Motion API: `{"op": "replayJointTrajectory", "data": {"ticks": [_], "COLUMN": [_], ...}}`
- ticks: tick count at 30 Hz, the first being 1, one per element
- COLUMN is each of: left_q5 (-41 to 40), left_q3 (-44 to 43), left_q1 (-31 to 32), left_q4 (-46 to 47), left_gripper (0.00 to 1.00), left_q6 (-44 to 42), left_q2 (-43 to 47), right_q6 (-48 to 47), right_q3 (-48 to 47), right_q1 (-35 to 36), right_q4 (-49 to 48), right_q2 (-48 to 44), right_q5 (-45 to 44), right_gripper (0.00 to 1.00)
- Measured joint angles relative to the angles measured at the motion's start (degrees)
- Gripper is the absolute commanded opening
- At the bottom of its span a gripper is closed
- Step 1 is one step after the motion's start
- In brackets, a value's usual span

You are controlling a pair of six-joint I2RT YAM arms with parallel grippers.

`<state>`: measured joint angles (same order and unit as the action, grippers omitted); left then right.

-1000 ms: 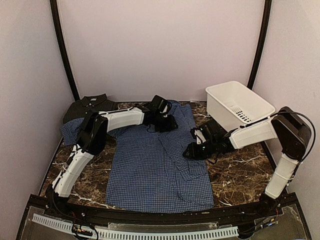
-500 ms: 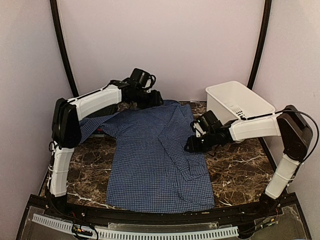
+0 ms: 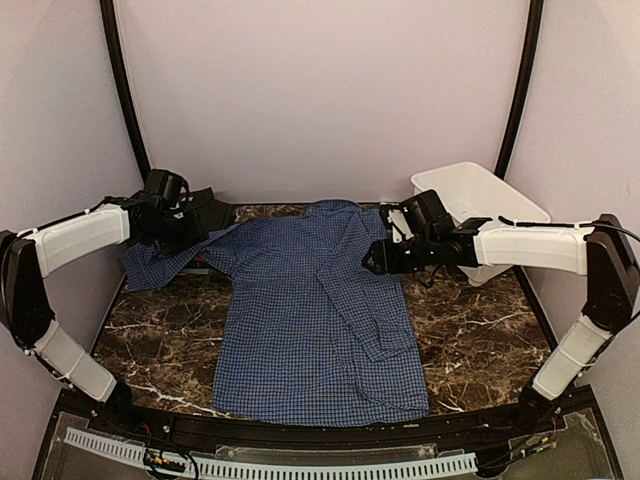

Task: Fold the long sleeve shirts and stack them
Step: Pick up the sleeve from the 1/3-folded shirt.

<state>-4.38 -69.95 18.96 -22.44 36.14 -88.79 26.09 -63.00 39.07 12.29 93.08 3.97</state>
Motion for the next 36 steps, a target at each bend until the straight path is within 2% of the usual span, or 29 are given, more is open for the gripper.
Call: {"op": "replayJointTrajectory", "data": {"ticks": [4,9,16,22,29,36], "left_q5": [-2.1,-3.0,-2.3,-2.0,-3.0,-4.5], "left_q3": [10.5,17.5,21.3,20.1,13.8,10.4], "left_q1": [-9.5,-19.3,-29.5,-32.1,-33.4,-33.5], "left_q4": [-0.4,0.3,4.2,7.2,8.1,8.1], "left_gripper": [0.58,0.58,0.57,0.61,0.63,0.53], "left_q6": [2.6,4.4,5.3,5.4,4.2,3.1], "left_q2": [8.6,15.1,10.6,2.1,-8.4,-14.4], "right_q6": [-0.8,-1.2,-1.4,-1.4,-1.4,-1.1], "right_q3": [-0.2,-0.2,-0.2,0.1,1.9,2.7], "right_q1": [0.0,0.0,0.0,0.0,0.0,0.0], "right_q4": [0.1,0.2,0.3,0.4,0.6,0.6], "right_q2": [-1.8,-2.9,-3.0,-4.1,-5.7,-5.8], "right_q5": [-0.3,-0.4,-0.3,-0.3,-0.3,-0.2], "right_gripper": [0.59,0.59,0.59,0.59,0.59,0.59]}}
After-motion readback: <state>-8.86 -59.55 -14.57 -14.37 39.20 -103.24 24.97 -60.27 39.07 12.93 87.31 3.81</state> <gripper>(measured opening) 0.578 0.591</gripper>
